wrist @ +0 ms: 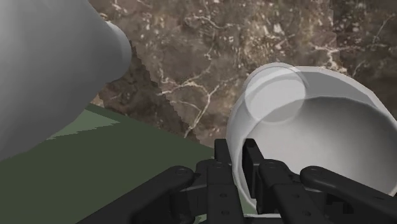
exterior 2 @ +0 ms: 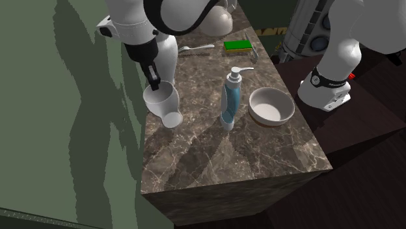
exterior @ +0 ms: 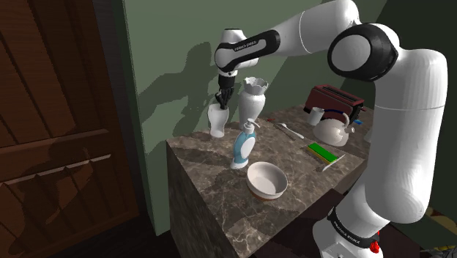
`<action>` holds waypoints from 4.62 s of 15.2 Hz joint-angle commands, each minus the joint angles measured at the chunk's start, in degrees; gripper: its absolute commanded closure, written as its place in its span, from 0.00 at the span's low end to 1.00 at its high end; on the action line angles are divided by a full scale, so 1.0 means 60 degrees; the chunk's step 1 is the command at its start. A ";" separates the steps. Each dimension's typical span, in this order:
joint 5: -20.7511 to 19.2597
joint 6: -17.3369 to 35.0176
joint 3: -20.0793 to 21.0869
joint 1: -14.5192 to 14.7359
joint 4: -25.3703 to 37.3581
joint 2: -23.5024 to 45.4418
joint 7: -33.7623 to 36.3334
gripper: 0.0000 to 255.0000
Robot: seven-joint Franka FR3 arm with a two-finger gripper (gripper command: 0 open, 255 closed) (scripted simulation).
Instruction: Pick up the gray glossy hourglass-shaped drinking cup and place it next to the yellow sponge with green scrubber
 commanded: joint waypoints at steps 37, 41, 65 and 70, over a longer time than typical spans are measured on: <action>-0.0351 -0.2294 -0.0336 -0.0312 -0.1028 -0.3625 -0.0659 1.00; -0.0560 -0.2025 -0.0531 -0.0509 -0.2607 -0.4966 -0.0983 1.00; -0.2877 -0.3179 -0.2524 -0.2791 -0.7965 -1.1879 -0.3989 1.00; -0.3096 -0.2772 -0.2738 -0.2941 -0.8539 -1.2067 -0.4081 1.00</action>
